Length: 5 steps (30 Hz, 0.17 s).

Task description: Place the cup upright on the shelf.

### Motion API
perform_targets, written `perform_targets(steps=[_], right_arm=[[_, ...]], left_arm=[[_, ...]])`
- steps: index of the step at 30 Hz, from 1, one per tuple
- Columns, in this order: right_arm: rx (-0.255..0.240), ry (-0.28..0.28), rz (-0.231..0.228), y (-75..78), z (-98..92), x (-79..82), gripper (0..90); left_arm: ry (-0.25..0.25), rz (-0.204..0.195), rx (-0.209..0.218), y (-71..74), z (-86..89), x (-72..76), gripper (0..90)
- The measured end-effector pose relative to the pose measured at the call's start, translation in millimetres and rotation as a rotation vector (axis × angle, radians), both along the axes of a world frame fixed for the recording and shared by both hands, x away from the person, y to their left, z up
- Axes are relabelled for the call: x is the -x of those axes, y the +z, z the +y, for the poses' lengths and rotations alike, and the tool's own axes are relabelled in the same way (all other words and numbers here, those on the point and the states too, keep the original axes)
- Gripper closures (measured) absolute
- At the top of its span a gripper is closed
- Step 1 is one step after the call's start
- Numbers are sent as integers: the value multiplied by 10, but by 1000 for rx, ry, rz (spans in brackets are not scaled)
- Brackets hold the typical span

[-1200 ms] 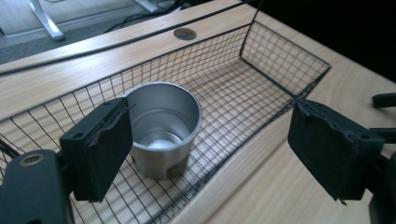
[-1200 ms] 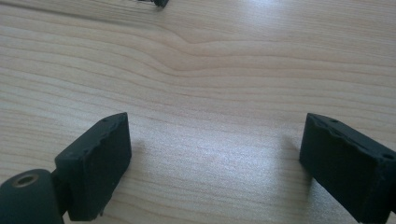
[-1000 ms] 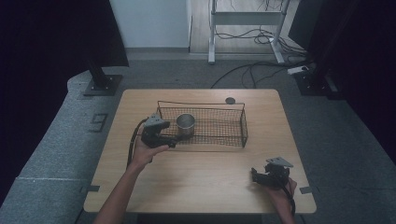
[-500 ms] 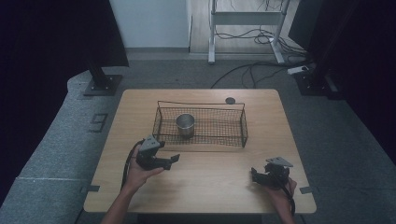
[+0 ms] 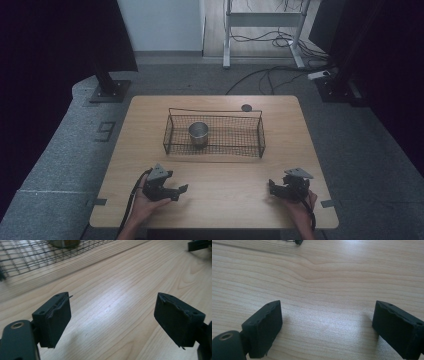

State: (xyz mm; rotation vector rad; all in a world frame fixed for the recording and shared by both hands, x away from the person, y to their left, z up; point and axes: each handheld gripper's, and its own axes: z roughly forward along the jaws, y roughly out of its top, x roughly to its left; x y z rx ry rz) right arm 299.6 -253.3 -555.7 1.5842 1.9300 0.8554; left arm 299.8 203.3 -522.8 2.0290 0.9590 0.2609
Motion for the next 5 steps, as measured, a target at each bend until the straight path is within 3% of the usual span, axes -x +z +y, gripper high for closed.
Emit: perform_targets(steps=[5], right_arm=[[0,3,-1,0,2,0,94]], left_arm=[[15,-7,-9,-12,6,-11,143]])
